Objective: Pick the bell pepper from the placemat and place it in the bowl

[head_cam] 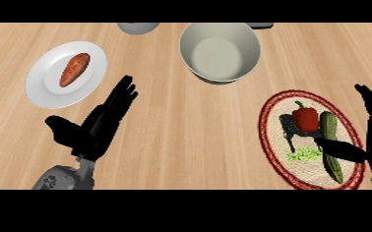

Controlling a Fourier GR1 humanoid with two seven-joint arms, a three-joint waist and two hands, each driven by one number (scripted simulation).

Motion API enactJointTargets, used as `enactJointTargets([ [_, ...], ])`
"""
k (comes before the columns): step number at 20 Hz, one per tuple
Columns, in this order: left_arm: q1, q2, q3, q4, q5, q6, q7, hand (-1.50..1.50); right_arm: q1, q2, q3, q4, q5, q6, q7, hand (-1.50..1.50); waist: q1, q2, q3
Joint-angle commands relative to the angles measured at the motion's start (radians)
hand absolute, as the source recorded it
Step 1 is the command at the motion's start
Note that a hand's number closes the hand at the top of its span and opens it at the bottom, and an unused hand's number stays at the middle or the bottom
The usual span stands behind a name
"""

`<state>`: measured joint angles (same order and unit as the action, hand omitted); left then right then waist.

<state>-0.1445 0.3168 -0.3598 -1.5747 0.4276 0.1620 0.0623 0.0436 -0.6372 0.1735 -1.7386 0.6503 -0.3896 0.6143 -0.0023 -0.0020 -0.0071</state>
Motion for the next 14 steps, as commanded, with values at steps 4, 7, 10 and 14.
enactJointTargets([
  [4,-0.030,-0.015,0.001,-0.003,0.002,-0.015,0.015,0.00,-0.194,-0.007,0.066,-0.060,0.043,0.394,0.470,-1.50,0.029,0.005,0.003],
  [7,-0.052,-0.041,-0.002,0.045,-0.015,-0.018,0.000,0.00,-0.291,0.068,0.085,-0.019,0.012,0.487,0.593,-1.50,0.022,0.007,0.005],
  [10,-0.021,-0.026,0.018,0.086,-0.014,-0.053,-0.033,0.00,-0.352,0.125,0.075,-0.010,-0.033,0.553,0.670,-1.50,0.017,0.005,0.005],
  [14,-0.041,-0.061,0.005,0.045,-0.018,-0.023,0.004,0.00,-0.395,0.157,0.049,0.088,-0.025,0.581,0.726,-1.50,0.015,0.002,0.006],
])
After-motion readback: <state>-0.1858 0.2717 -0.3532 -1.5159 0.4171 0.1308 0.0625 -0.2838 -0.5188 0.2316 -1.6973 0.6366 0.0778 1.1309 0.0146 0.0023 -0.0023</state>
